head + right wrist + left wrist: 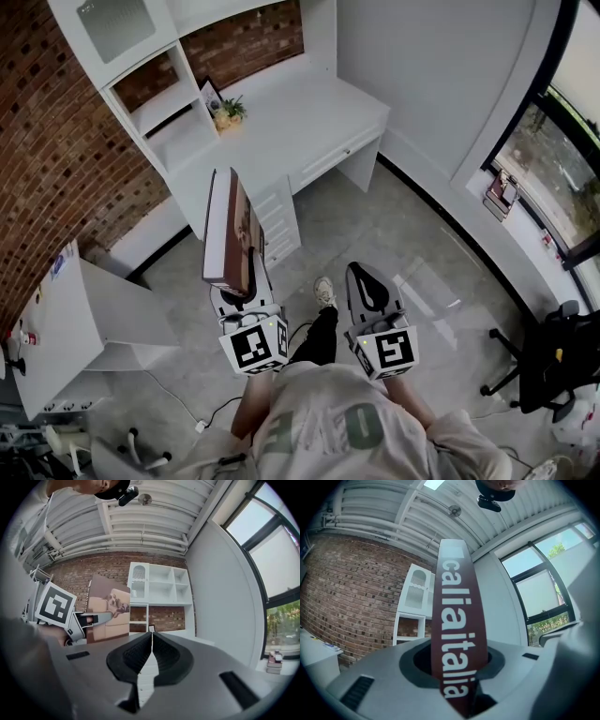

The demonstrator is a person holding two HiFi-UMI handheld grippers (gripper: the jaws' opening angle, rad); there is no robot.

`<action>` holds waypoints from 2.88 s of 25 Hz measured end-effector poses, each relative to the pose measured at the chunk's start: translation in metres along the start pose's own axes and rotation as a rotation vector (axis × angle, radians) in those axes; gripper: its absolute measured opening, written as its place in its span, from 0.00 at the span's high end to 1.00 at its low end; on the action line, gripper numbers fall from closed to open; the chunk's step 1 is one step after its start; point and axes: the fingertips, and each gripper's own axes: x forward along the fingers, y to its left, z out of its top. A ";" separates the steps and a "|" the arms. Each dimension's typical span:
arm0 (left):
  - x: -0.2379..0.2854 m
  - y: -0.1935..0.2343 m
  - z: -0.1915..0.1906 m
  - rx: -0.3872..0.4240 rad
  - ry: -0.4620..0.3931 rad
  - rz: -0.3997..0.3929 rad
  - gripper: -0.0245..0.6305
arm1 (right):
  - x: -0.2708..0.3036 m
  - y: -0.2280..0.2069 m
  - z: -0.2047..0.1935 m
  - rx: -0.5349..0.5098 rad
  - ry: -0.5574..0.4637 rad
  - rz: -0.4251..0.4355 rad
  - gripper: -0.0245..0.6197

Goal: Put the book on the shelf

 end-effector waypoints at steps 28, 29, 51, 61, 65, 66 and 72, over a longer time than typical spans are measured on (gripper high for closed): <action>0.341 0.053 -0.035 -0.015 -0.049 0.164 0.73 | 0.371 -0.125 0.014 -0.069 -0.021 0.208 0.94; 0.346 0.053 -0.034 -0.011 -0.046 0.171 0.73 | 0.378 -0.127 0.016 -0.083 -0.027 0.217 0.94; 0.466 0.035 -0.032 0.012 -0.041 0.348 0.73 | 0.538 -0.172 0.059 -0.112 -0.182 0.460 0.94; 0.498 0.026 -0.029 0.020 -0.037 0.389 0.73 | 0.575 -0.203 0.060 -0.063 -0.184 0.505 0.94; 0.504 0.034 -0.029 0.029 -0.025 0.412 0.73 | 0.581 -0.191 0.053 -0.042 -0.161 0.518 0.94; 0.508 0.036 -0.027 0.038 -0.030 0.413 0.73 | 0.584 -0.188 0.055 -0.042 -0.165 0.522 0.94; 0.518 0.046 -0.029 0.016 -0.015 0.415 0.73 | 0.594 -0.174 0.060 -0.038 -0.164 0.521 0.94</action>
